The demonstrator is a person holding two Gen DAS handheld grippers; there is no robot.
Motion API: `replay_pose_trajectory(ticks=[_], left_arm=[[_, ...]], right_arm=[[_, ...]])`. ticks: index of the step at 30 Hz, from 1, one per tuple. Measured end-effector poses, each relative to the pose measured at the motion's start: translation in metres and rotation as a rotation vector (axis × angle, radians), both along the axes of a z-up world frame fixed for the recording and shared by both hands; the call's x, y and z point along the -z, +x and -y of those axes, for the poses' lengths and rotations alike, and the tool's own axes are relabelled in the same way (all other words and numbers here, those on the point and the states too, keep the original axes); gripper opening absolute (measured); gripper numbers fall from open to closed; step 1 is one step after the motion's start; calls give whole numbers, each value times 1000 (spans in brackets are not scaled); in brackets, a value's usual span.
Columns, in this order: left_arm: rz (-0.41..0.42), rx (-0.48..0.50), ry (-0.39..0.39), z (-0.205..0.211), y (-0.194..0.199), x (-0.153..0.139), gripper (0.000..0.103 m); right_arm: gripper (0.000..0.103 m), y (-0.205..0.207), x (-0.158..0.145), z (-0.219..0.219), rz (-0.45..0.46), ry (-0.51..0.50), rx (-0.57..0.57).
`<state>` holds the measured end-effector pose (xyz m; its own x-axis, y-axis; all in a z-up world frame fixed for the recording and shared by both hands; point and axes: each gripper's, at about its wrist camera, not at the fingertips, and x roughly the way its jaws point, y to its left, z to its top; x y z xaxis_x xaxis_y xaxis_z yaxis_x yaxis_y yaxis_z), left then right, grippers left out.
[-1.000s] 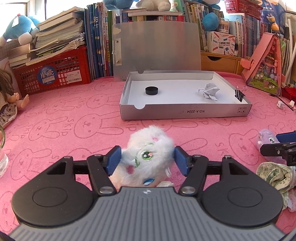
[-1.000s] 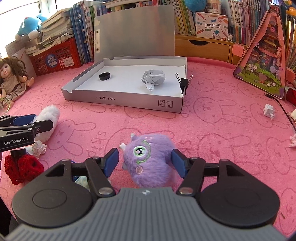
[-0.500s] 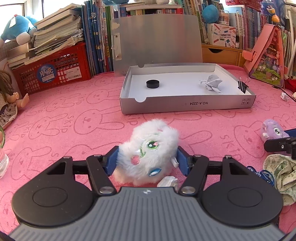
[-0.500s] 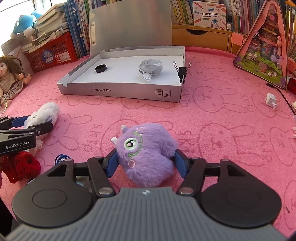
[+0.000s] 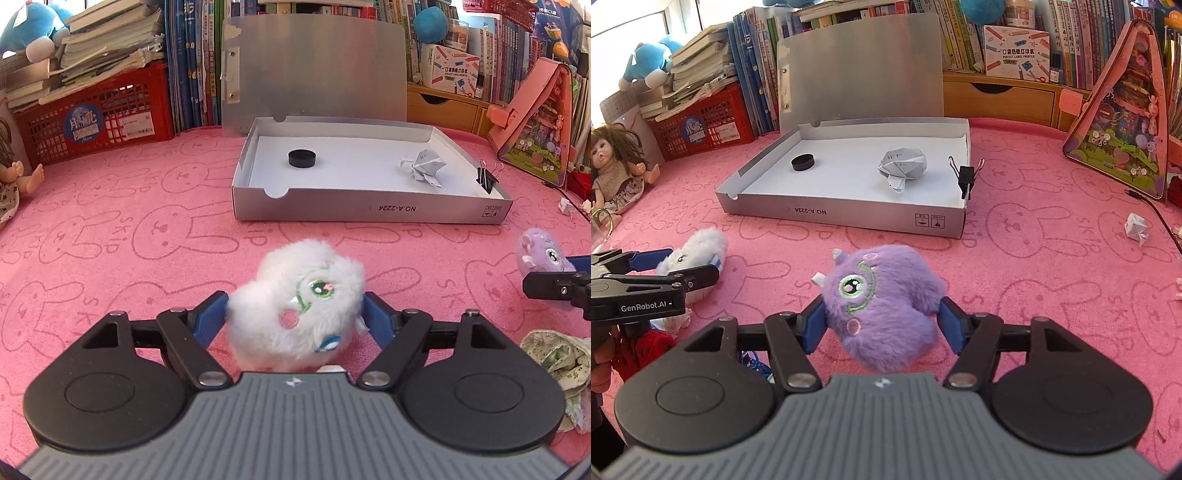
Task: Organize objects
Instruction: 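Carry the white plush in the left tool while the right tool carries the purple plush to the box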
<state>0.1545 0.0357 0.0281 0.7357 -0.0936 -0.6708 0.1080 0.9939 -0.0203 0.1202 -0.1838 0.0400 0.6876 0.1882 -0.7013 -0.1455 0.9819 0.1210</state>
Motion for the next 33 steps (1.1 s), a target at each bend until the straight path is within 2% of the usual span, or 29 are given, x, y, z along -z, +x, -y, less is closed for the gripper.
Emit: replay_pose_trajectory(ticks=[3, 5, 7, 19, 27, 33], left_arm=[[-19, -12, -3, -2, 6, 5, 81], [-16, -11, -9, -2, 5, 4, 73], [-8, -7, 4, -1, 3, 3, 71], [94, 17, 11, 2, -9, -32, 71], [111, 25, 15, 13, 28, -56, 71], [87, 26, -2, 23, 74, -59, 71]], right_arm=[[68, 0, 5, 0, -17, 0, -1], [68, 1, 8, 0, -28, 5, 0], [67, 0, 8, 0, -24, 7, 6], [66, 11, -8, 7, 17, 40, 39], [66, 48, -30, 7, 22, 43, 27], [66, 91, -37, 5, -12, 75, 33]])
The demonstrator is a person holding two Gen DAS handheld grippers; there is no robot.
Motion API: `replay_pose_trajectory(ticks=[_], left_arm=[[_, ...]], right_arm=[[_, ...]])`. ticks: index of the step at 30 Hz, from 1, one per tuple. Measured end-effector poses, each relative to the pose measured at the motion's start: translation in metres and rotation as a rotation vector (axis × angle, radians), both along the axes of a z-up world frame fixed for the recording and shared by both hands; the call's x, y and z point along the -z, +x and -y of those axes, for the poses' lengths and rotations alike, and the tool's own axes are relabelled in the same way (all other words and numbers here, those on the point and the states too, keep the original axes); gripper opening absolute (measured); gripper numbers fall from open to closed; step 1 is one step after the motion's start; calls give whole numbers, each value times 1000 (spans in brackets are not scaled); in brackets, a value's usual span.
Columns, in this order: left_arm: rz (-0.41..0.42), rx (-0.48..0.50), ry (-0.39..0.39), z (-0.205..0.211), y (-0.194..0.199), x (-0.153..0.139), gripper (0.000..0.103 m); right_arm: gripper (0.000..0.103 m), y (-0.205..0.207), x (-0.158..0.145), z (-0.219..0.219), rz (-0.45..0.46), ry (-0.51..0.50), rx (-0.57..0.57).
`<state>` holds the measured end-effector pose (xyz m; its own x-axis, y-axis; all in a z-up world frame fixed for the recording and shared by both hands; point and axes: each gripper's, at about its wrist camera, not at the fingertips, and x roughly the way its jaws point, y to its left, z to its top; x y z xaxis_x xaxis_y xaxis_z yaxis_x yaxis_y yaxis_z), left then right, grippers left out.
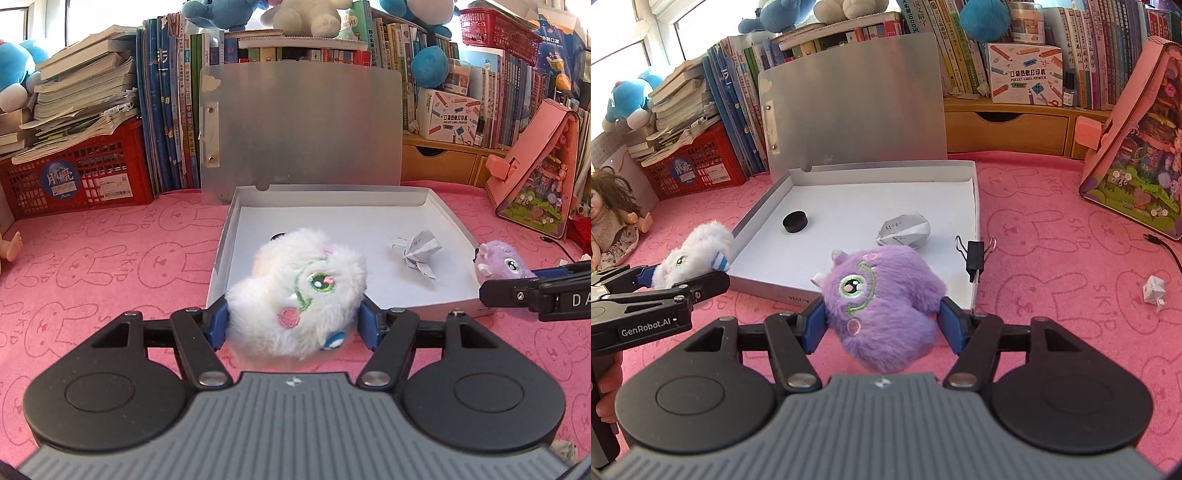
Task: Organize objects
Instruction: 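Carry the white plush in the left tool while the right tool carries the purple plush to the box, then lower and open the left tool in the box while the right tool releases the purple plush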
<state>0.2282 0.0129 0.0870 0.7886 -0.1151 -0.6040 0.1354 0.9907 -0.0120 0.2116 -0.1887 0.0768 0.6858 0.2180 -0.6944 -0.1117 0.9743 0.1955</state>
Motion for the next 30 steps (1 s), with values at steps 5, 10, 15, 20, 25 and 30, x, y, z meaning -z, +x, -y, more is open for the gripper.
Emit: replay_pose_trajectory(ticks=[5, 10, 15, 20, 25, 30], left_arm=[[-39, 1, 0, 8, 37, 8, 71], [-98, 10, 24, 14, 72, 23, 71], [-140, -18, 38, 13, 105, 40, 71], [-147, -45, 42, 11, 134, 49, 71], [-145, -50, 26, 11, 150, 55, 72], [-122, -35, 43, 12, 138, 52, 75]], right_arm=[[66, 34, 11, -6, -31, -27, 16], [66, 63, 23, -17, -68, -62, -14], [66, 92, 36, -20, -96, -75, 1], [65, 116, 36, -16, -86, -46, 21], [68, 129, 38, -12, -74, 7, 35], [80, 121, 32, -7, -48, 39, 38]])
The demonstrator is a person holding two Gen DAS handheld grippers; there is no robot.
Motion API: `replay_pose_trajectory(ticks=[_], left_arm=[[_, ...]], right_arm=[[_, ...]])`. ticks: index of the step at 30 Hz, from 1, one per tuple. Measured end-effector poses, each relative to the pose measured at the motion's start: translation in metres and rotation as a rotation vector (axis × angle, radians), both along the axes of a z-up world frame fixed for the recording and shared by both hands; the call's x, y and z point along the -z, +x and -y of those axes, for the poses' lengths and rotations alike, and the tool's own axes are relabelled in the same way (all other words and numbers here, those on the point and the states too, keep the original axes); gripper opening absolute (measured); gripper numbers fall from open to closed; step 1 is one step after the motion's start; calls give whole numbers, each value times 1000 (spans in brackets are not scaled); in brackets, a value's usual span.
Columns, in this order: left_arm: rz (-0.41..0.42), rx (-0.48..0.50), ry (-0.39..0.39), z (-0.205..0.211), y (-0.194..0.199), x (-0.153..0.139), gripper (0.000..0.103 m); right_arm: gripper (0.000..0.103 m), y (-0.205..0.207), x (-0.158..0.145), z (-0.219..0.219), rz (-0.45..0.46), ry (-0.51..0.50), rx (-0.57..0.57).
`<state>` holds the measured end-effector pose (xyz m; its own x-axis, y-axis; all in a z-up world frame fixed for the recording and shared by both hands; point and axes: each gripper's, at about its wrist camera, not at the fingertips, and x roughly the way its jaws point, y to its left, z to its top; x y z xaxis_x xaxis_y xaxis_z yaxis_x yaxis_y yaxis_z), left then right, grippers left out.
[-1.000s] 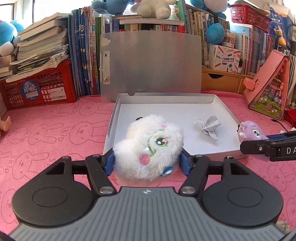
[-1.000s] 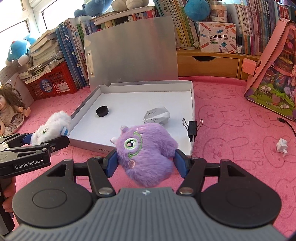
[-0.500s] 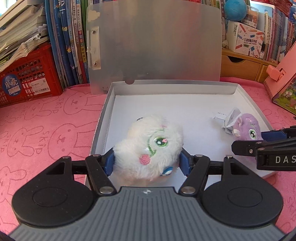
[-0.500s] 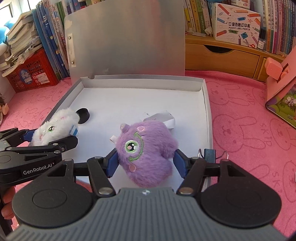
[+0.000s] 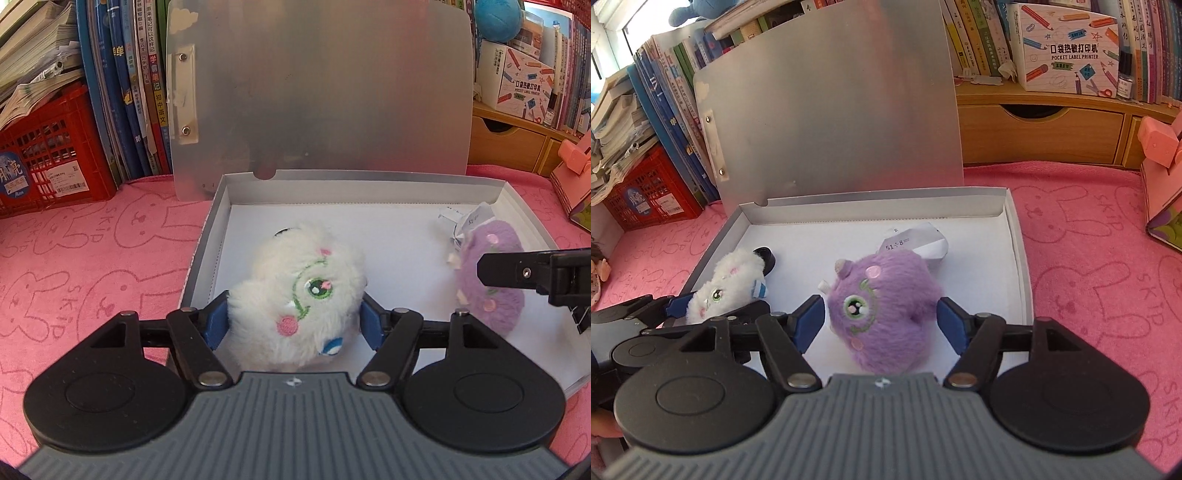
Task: Organize objects
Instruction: 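Lower and open the left tool in the box while the right tool releases the purple plush, then grasp the red knitted item with the left tool while the right tool grasps the green checked scrunchie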
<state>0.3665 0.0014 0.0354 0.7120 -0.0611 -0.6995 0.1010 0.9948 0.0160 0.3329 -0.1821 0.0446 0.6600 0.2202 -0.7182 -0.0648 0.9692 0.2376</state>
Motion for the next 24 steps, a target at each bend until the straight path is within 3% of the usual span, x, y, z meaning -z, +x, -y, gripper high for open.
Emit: replay_pose_trajectory(ticks=[8, 15, 24], left_arm=[[76, 32, 11, -2, -52, -31, 84], [142, 83, -21, -5, -131, -56, 91], [171, 102, -81, -20, -239, -52, 93]], right_arm=[[84, -48, -28, 9, 63, -2, -8], [88, -128, -47, 5, 147, -54, -61], [91, -234, -33, 0, 203, -118, -73]])
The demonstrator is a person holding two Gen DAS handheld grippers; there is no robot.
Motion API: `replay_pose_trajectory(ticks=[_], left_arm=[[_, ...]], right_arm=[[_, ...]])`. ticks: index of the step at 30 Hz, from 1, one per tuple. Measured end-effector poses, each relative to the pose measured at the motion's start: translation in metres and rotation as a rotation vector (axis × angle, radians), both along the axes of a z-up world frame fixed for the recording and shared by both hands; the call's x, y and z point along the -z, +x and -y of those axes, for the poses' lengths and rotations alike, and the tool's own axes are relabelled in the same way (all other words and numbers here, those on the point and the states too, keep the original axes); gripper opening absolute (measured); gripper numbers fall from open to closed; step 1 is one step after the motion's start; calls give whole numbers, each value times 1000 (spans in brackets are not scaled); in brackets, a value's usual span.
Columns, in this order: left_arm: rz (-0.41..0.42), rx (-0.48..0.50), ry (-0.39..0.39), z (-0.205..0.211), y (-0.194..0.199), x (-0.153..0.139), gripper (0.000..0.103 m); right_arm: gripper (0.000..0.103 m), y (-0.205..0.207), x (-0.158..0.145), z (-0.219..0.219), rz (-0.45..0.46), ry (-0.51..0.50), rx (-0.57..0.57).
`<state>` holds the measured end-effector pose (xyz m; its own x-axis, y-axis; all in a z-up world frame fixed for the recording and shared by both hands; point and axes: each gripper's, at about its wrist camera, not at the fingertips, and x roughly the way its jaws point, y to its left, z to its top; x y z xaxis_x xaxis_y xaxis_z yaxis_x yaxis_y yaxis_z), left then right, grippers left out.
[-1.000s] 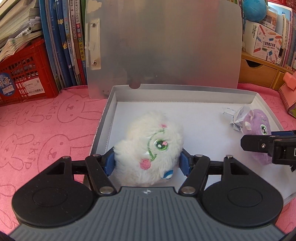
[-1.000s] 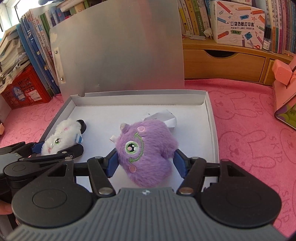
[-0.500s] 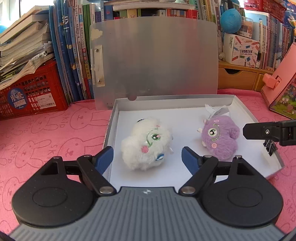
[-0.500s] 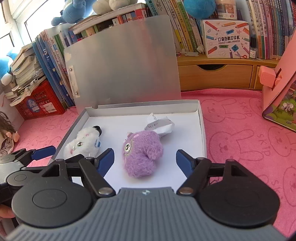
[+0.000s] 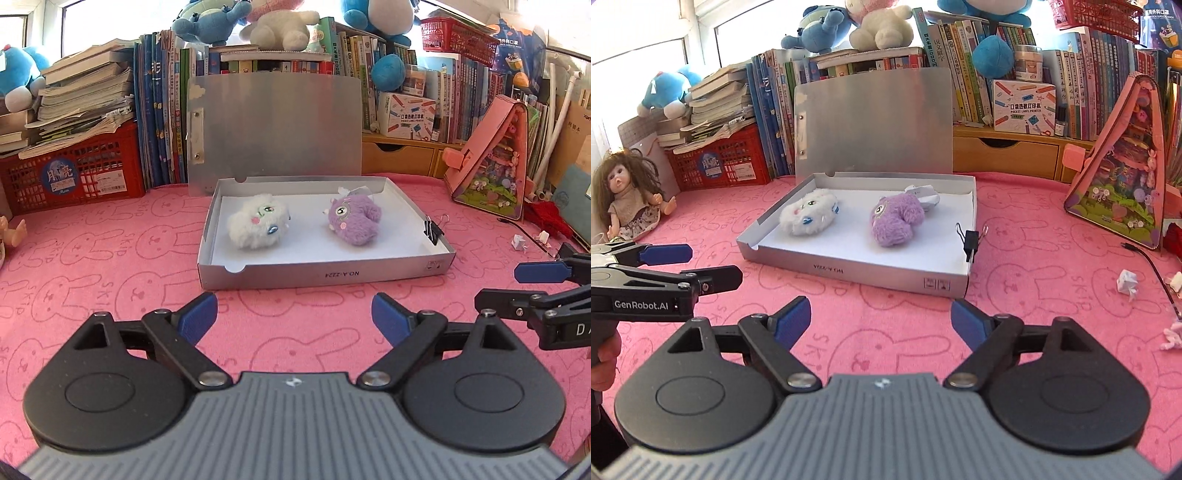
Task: Organize objects
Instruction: 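Grasp the red knitted item with the left tool while the right tool grasps the green checked scrunchie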
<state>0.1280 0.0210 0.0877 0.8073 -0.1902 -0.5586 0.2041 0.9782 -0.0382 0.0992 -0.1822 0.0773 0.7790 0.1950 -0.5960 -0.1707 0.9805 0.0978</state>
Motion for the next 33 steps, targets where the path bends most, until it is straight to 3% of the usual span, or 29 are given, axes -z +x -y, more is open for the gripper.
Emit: replay_pose_trajectory(ticks=[3, 13, 21, 33], left_arm=[[15, -47, -17, -8, -33, 10, 93], [5, -216, -40, -19, -98, 33, 93], [-65, -274, -68, -6, -95, 51, 94], [-71, -285, -62, 0, -87, 63, 94]], right_arm=[[95, -27, 11, -1, 12, 13, 41], [96, -71, 38, -6, 37, 26, 190], [98, -84, 52, -10, 44, 37, 255], [100, -82, 64, -17, 17, 50, 248]])
